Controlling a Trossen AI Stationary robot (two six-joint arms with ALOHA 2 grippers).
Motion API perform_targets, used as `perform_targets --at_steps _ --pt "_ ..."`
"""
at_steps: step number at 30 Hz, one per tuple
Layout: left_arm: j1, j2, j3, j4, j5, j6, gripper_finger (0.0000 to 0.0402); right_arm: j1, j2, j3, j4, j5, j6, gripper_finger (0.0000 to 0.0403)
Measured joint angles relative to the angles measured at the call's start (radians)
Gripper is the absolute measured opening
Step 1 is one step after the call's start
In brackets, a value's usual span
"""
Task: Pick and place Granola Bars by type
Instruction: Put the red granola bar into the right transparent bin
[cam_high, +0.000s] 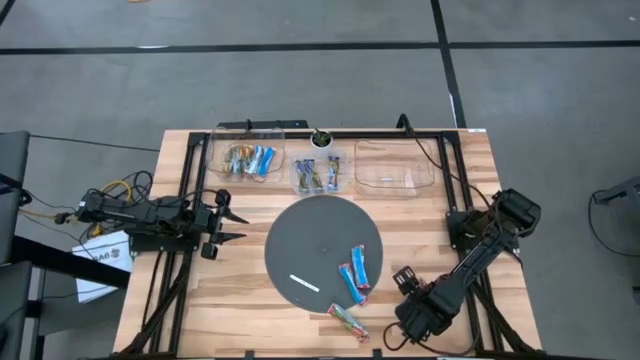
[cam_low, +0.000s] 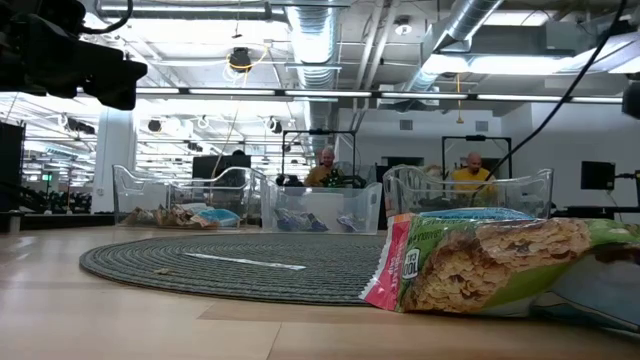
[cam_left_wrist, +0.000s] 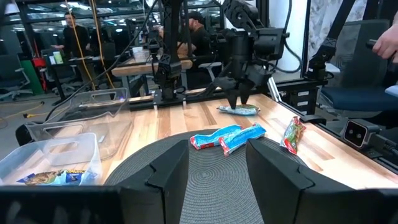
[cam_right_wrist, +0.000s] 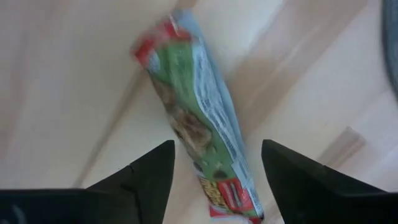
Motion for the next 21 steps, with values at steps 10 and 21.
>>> perform_targets --at_steps 10,21 --pt "0.0 0.0 0.0 0.0 0.0 0.0 0.0154 -0.026 0.0 -0.086 0.082 -0.019 0.033 0.0209" --pt "0.0 0.0 0.0 0.0 -0.001 0.0 0.0154 -0.039 -0.005 -0.101 0.119 -0.045 0.111 0.0087"
